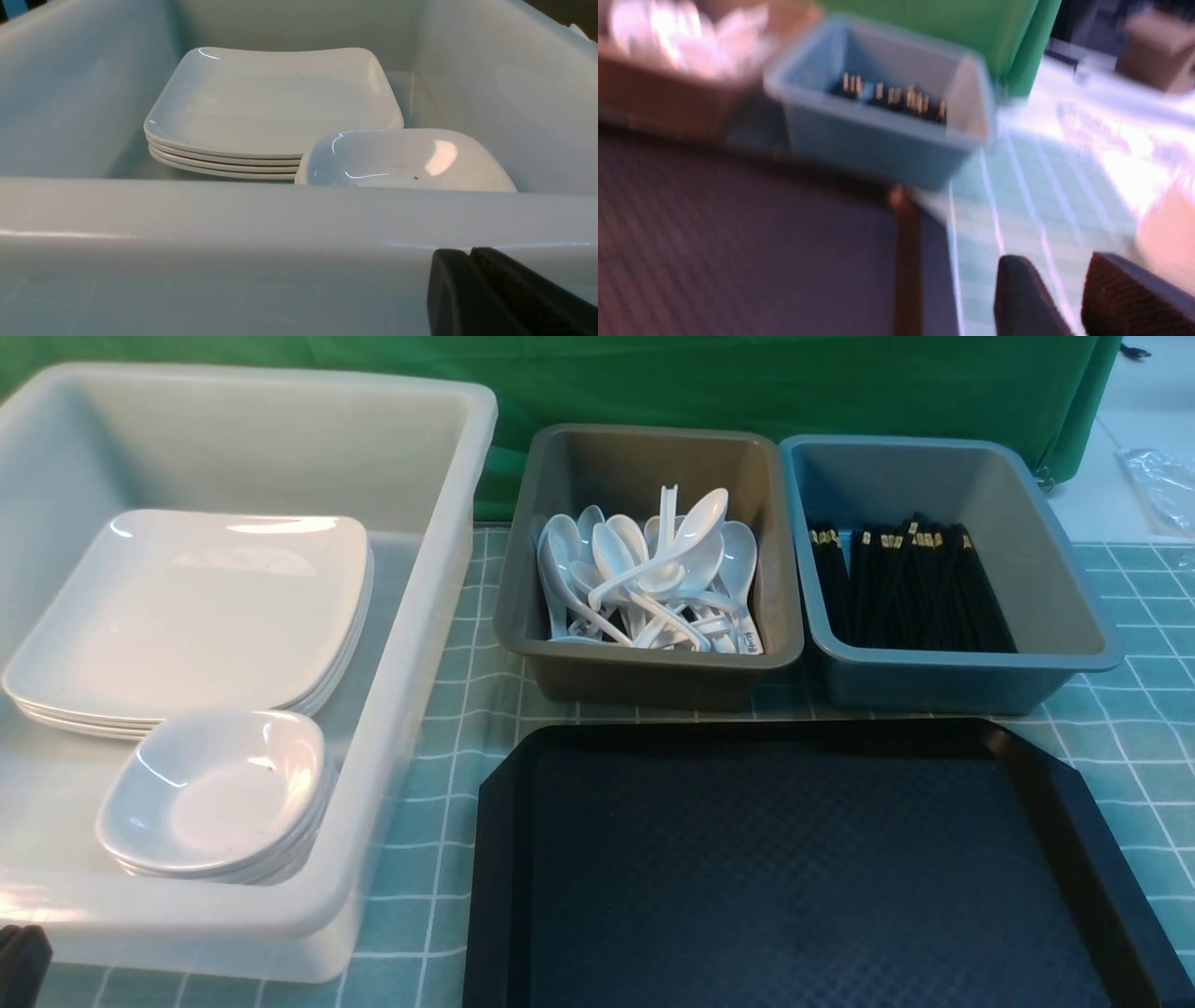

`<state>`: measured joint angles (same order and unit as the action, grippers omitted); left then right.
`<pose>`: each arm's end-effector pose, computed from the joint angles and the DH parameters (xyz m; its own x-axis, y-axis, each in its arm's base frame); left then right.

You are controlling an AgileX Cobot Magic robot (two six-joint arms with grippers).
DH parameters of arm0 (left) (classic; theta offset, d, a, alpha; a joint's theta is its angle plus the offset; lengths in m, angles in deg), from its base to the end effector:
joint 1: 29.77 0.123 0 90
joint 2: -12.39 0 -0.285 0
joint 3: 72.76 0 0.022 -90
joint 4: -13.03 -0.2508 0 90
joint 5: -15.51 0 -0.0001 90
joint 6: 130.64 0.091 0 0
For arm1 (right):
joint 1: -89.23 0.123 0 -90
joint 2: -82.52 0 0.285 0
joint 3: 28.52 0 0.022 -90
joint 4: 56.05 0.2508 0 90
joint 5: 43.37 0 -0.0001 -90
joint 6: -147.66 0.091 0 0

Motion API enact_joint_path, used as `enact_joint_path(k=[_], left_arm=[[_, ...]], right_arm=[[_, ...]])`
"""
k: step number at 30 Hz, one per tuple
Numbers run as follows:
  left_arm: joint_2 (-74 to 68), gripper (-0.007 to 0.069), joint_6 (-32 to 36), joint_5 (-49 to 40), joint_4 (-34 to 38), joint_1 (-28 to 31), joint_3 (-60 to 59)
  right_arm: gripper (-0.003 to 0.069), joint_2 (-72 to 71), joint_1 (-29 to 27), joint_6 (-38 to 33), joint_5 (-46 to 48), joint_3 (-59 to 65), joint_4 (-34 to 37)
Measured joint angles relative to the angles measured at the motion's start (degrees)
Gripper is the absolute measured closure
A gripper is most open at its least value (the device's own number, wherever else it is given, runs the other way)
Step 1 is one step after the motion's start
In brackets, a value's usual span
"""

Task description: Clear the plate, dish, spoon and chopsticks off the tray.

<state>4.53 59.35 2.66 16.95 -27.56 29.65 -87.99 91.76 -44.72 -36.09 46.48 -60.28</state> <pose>0.0560 0.0008 0.1906 -0.1454 0.1019 -0.9841 -0.0079 0.9945 0.1041 0.0574 0.0017 0.2131 -0.0193 -0.2864 -0.9579 -0.0421 0.9575 -0.2854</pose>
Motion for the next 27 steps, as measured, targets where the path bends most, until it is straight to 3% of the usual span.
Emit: enact_joint_path(k=[6,27], left_arm=[[0.0,0.0613,0.0,-0.1,-0.1,0.0,0.0],[0.0,0.0613,-0.1,-0.1,-0.5,0.0,0.0]], right_arm=[[0.0418,-1.6,-2.8,3.7,6.2,2.6,-0.1],[0.0418,-1.6,-2.9,4.4,6.2,2.6,-0.2]])
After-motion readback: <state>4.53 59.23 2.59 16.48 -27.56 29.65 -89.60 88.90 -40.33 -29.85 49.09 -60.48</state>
